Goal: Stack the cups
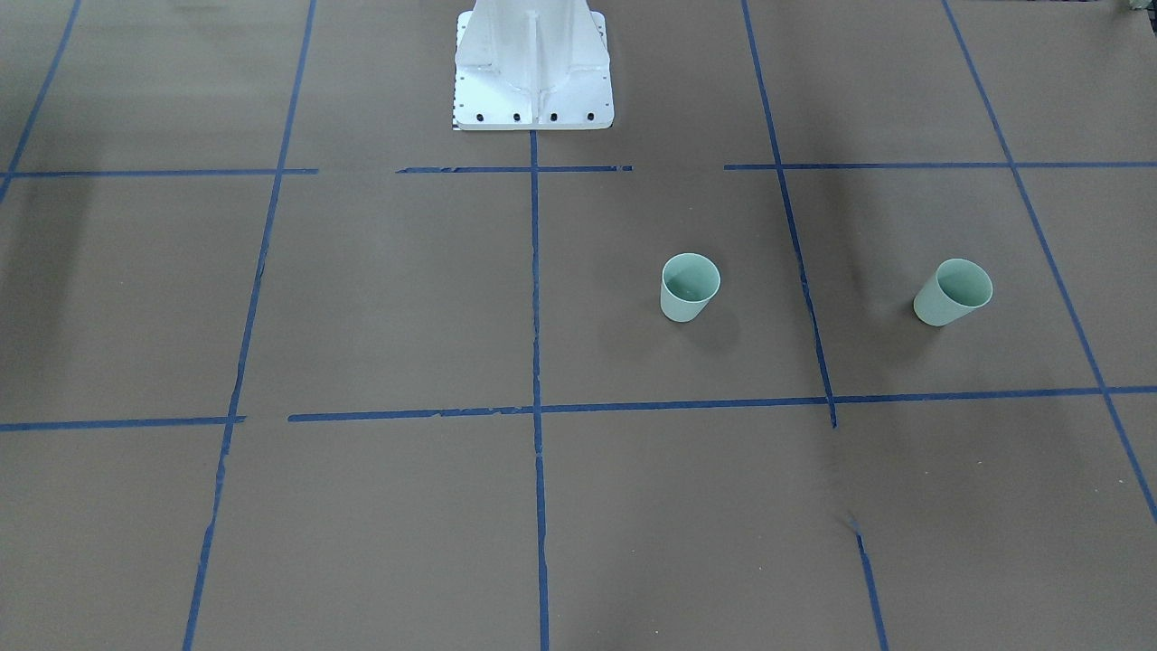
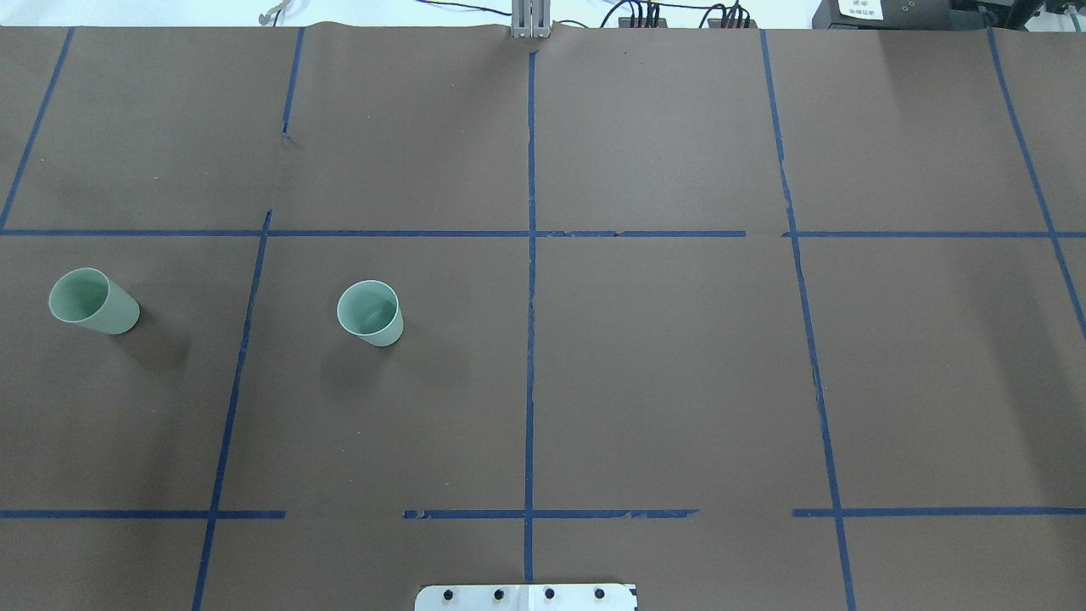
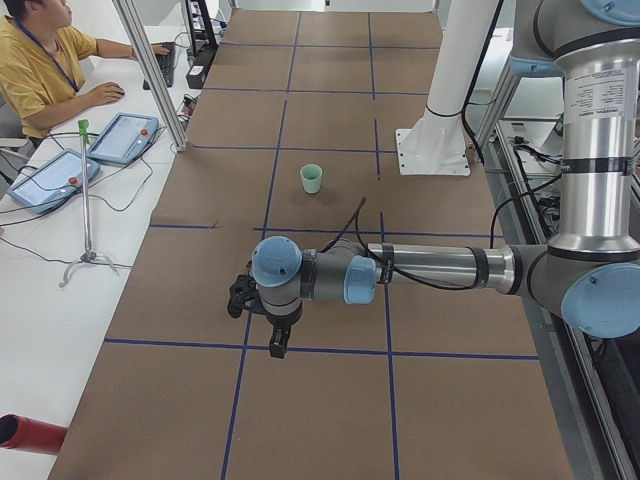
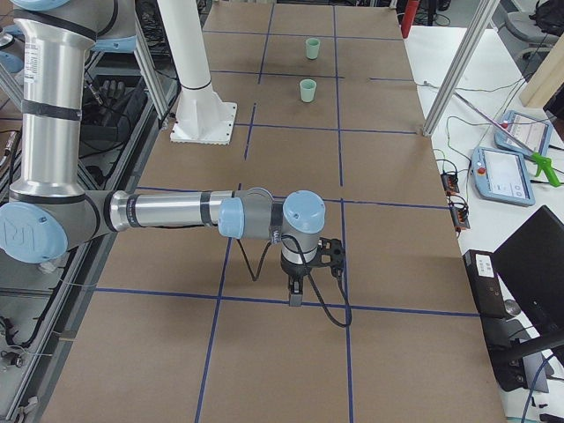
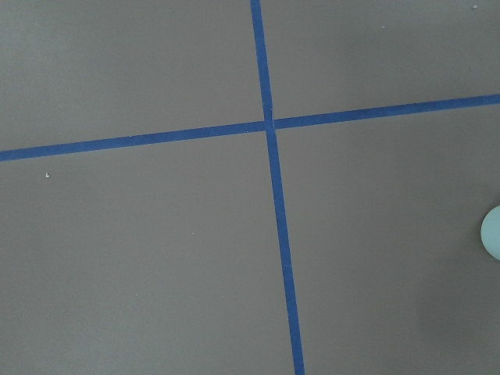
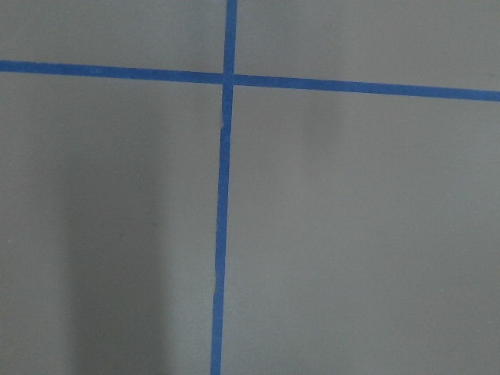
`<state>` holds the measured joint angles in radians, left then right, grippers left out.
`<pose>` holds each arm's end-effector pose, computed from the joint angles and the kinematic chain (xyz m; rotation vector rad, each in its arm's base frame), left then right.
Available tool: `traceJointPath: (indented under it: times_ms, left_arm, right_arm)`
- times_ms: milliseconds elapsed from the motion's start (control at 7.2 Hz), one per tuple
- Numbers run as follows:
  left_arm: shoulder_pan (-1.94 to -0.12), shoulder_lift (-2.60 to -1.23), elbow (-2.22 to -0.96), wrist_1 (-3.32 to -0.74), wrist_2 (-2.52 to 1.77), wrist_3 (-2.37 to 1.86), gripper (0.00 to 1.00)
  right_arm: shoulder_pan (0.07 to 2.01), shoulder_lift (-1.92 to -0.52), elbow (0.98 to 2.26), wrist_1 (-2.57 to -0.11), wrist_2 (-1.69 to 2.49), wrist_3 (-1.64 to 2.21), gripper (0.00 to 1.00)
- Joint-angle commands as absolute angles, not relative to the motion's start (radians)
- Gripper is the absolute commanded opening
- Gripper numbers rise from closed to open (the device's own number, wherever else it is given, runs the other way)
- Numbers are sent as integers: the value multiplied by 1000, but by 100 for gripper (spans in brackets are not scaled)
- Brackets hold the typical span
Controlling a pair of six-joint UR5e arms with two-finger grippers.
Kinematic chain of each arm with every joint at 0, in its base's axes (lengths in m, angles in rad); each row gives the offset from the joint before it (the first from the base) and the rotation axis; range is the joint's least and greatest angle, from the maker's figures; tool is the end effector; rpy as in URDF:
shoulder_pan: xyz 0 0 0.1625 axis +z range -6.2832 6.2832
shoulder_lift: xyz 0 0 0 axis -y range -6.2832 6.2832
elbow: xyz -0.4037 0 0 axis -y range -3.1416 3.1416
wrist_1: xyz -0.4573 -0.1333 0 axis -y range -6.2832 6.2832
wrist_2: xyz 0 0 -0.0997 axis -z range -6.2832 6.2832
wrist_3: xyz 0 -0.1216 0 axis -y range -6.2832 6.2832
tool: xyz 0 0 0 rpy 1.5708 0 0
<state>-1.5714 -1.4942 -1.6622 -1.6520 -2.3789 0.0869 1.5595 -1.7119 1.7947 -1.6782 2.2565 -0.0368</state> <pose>-0.0457 -0.5336 0.6323 0.1260 0.8032 0.1203 0.0507 -0.4969 0.6209 -0.0149 -0.6860 -0.0378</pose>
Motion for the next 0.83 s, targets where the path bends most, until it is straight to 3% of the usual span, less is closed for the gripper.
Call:
traceJointPath:
  times_ms: [0, 694]
  left_arm:
    - [-1569, -1494, -1661, -1703, -2384, 68, 100]
    - [-1234, -1513, -1674, -2073, -2292, -622, 100]
  right_arm:
    - [1559, -1712, 1795, -1678, 2256, -37, 100]
    - [1560, -1712, 1795, -1678, 2256, -37, 100]
